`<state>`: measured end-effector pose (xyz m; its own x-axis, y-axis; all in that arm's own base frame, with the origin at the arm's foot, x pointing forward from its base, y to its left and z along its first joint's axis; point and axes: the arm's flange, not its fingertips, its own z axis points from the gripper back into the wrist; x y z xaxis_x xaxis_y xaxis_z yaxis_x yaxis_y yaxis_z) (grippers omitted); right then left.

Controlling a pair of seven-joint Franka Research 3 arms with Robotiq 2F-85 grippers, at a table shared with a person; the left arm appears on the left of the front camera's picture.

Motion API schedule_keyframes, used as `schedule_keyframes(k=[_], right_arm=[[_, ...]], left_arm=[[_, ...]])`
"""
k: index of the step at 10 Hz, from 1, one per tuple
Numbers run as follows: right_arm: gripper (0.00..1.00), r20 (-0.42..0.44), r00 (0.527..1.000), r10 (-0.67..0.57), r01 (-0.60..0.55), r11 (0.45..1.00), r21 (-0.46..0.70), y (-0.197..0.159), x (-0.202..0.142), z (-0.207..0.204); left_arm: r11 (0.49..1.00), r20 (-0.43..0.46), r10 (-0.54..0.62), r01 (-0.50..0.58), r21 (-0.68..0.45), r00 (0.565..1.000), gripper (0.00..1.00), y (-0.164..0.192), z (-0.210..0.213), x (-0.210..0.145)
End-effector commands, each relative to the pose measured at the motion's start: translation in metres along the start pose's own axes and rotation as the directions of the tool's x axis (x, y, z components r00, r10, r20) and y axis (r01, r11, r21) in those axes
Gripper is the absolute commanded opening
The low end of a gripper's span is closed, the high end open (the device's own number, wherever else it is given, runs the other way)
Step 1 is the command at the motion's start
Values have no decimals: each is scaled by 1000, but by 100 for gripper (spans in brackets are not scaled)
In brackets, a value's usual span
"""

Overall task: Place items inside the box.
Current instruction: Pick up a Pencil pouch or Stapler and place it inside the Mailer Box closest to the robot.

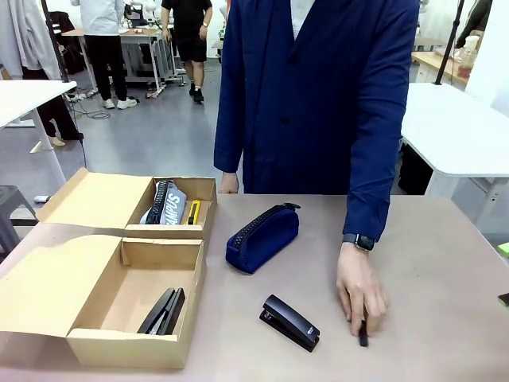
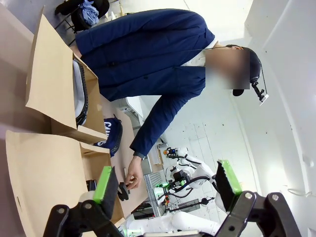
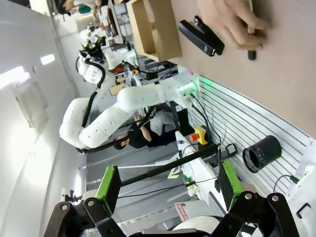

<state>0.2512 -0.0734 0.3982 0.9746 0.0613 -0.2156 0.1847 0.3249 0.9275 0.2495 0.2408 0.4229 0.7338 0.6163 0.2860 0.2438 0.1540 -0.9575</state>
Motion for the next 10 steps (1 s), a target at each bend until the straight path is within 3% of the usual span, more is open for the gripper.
schedule_keyframes(k=[1,3,5,6,7,10], right_arm=[[100,5,1000,-13,13,1000,15,5,0,1],[100,0,1000,0,0,1000,0,0,0,0],[100,15,994,104,-100,980,-171,29,17,-25],[100,-75,988,133,-151,933,-325,56,39,-48],[100,-104,991,83,-118,913,-390,70,62,-59],[100,-10,985,171,-165,935,-313,51,25,-27]], left_arm=[[1000,9,-17,17,-19,1000,100,0,-2,-2],[1000,9,-17,17,-19,1000,100,0,-2,-2],[1000,9,-17,17,-19,1000,100,0,-2,-2],[1000,9,-17,17,-19,1000,100,0,-2,-2],[1000,9,-17,17,-19,1000,100,0,-2,-2],[1000,9,-17,17,-19,1000,100,0,-2,-2]])
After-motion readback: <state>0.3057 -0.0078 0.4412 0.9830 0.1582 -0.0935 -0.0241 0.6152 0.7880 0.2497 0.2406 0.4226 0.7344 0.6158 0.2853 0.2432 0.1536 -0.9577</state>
